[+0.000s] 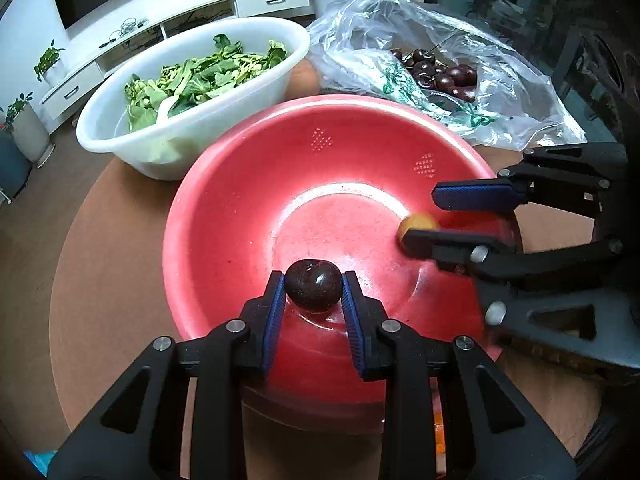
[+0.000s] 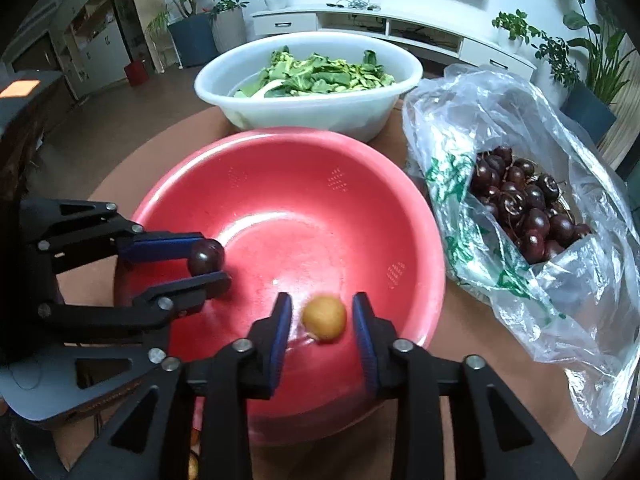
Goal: Organize fruits
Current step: 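Carry both fruits over the red bowl and open both tools to drop them, then withdraw both open tools from the red bowl back to the fruit pile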
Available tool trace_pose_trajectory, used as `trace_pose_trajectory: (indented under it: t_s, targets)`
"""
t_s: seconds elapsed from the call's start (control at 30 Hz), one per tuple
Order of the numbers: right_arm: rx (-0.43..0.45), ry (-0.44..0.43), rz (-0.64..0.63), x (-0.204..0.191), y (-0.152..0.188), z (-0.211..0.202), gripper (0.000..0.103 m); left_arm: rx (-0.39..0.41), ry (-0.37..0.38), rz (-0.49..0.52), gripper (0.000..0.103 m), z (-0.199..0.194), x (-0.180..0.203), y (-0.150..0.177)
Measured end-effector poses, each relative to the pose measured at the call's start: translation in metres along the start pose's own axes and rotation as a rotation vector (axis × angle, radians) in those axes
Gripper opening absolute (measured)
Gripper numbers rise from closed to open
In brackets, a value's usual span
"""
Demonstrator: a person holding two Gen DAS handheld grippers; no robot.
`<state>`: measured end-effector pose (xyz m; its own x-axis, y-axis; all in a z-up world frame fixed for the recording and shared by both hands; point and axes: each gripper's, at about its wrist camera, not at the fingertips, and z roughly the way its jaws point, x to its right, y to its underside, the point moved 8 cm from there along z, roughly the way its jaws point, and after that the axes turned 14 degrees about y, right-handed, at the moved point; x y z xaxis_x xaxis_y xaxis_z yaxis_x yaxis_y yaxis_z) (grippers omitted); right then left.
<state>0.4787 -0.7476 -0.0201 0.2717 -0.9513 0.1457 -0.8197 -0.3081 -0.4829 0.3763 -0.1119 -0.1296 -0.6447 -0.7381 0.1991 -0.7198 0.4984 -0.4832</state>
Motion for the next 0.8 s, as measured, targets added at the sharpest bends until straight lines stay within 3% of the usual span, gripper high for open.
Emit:
trace_pose_trajectory:
  t_s: [0.17, 0.23, 0.33, 0.53, 0.6, 0.7, 0.8]
  targets:
    - [0.006, 0.0, 0.002, -0.001, -0.001, 0.0, 0.042, 0.005, -0.002, 0.002, 0.03, -0.003, 0.0, 0.001]
    - [0.012, -0.001, 0.007, 0.001, -0.002, -0.002, 0.042, 0.017, -0.011, 0.002, 0.047, -0.007, 0.0, 0.0]
    - [0.033, 0.013, 0.029, 0.01, 0.0, -0.014, 0.046, 0.035, 0.001, -0.003, 0.062, -0.013, 0.0, -0.001]
    - [0.099, -0.004, 0.067, 0.023, 0.013, -0.059, 0.056, 0.085, -0.008, -0.009, 0.066, -0.042, 0.008, 0.003]
    - [0.125, -0.019, 0.092, 0.028, 0.026, -0.079, 0.061, 0.12, -0.011, -0.011, 0.067, -0.061, 0.012, 0.009]
    - [0.155, -0.054, 0.141, 0.03, 0.054, -0.109, 0.071, 0.194, 0.0, -0.02, 0.078, -0.095, 0.02, 0.024]
    - [0.178, -0.086, 0.163, 0.021, 0.09, -0.134, 0.074, 0.261, 0.019, -0.047, 0.078, -0.128, 0.029, 0.053]
